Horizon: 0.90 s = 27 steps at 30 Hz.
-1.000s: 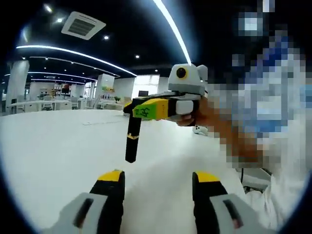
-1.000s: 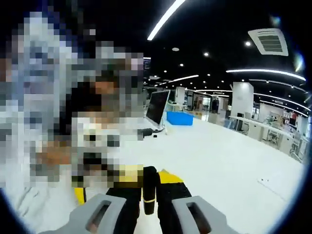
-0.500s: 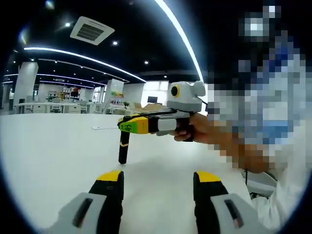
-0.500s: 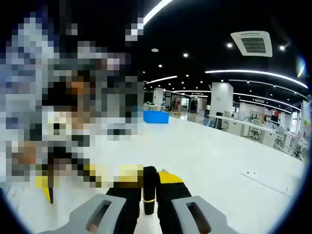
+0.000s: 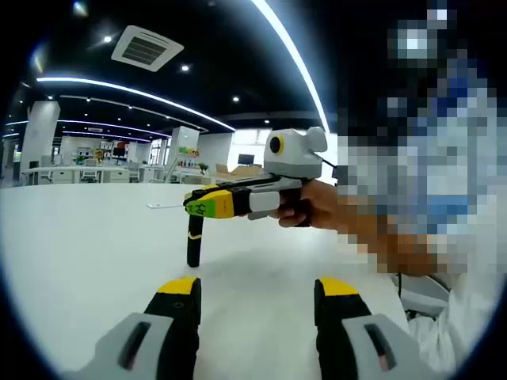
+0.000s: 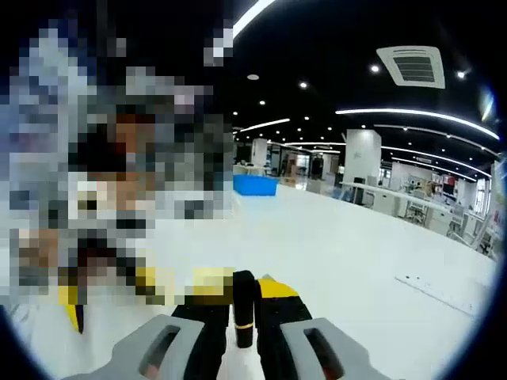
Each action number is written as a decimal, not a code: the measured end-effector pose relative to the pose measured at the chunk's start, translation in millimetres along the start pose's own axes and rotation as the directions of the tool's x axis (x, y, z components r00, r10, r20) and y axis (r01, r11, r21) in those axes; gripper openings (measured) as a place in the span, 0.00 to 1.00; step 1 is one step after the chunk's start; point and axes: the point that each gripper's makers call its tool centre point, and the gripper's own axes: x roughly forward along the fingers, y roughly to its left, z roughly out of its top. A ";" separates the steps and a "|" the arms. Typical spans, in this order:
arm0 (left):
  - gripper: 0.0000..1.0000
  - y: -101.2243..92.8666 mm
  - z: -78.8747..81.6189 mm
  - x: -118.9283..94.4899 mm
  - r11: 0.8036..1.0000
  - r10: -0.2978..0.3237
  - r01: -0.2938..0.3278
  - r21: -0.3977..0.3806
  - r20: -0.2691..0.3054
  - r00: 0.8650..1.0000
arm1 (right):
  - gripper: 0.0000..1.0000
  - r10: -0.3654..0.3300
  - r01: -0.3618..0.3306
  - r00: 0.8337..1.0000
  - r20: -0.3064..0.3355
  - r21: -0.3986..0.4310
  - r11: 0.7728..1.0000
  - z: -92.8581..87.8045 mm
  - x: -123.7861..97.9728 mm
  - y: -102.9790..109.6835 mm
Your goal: Unscrew the lipstick cap, remove the lipstick, and put the cap back on the lipstick
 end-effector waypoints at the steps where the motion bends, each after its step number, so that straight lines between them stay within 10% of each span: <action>1: 0.59 -0.5 -0.1 0.2 1.000 -0.001 0.001 0.000 0.000 1.000 | 0.15 -0.004 0.004 1.000 0.003 -0.002 1.000 1.0 0.1 -0.5; 16: 0.60 1.9 -0.3 0.2 1.000 0.003 -0.003 -0.002 -0.002 1.000 | 0.34 -0.036 0.035 0.999 0.032 0.043 0.998 7.5 -10.8 -7.4; 27: 0.63 8.7 24.8 -20.0 0.998 0.069 -0.068 -0.006 0.081 0.994 | 0.40 -0.101 0.097 0.989 0.108 0.043 0.994 29.6 -75.3 5.0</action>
